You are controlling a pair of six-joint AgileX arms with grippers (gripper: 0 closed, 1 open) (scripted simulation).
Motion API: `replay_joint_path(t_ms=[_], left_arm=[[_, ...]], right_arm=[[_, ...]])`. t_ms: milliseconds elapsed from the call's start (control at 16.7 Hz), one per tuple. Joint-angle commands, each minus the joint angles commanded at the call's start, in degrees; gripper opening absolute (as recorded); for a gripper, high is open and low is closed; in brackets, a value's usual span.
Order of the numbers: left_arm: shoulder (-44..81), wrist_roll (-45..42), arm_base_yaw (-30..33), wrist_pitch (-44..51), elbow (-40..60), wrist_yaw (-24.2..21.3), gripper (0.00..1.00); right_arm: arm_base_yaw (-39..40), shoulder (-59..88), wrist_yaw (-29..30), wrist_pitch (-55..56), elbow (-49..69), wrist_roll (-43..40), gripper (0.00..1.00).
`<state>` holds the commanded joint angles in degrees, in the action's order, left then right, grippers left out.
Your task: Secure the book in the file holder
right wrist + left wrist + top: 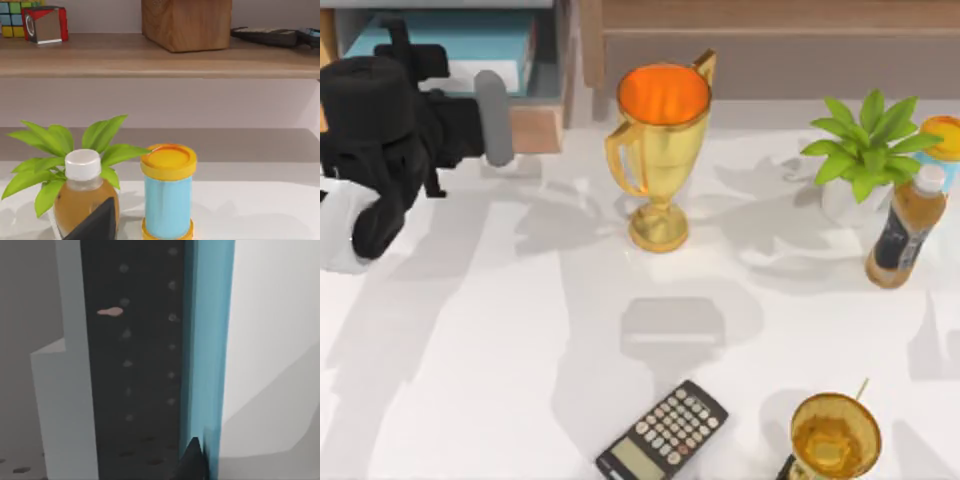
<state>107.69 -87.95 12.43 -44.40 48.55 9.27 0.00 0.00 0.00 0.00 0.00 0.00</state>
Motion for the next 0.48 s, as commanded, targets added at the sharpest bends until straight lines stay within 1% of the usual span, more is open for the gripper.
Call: replay_joint_path(t_ms=[360, 420, 480], left_arm=[[0.0, 0.0, 0.0, 0.0, 0.0, 0.0, 0.98], [0.0, 0.0, 0.0, 0.0, 0.0, 0.0, 1.0], [0.0, 0.0, 0.0, 0.0, 0.0, 0.0, 1.0]], right_arm=[[0.0, 0.0, 0.0, 0.0, 0.0, 0.0, 1.0], [0.0, 0.0, 0.0, 0.0, 0.0, 0.0, 1.0], [0.0, 0.0, 0.0, 0.0, 0.0, 0.0, 1.0]])
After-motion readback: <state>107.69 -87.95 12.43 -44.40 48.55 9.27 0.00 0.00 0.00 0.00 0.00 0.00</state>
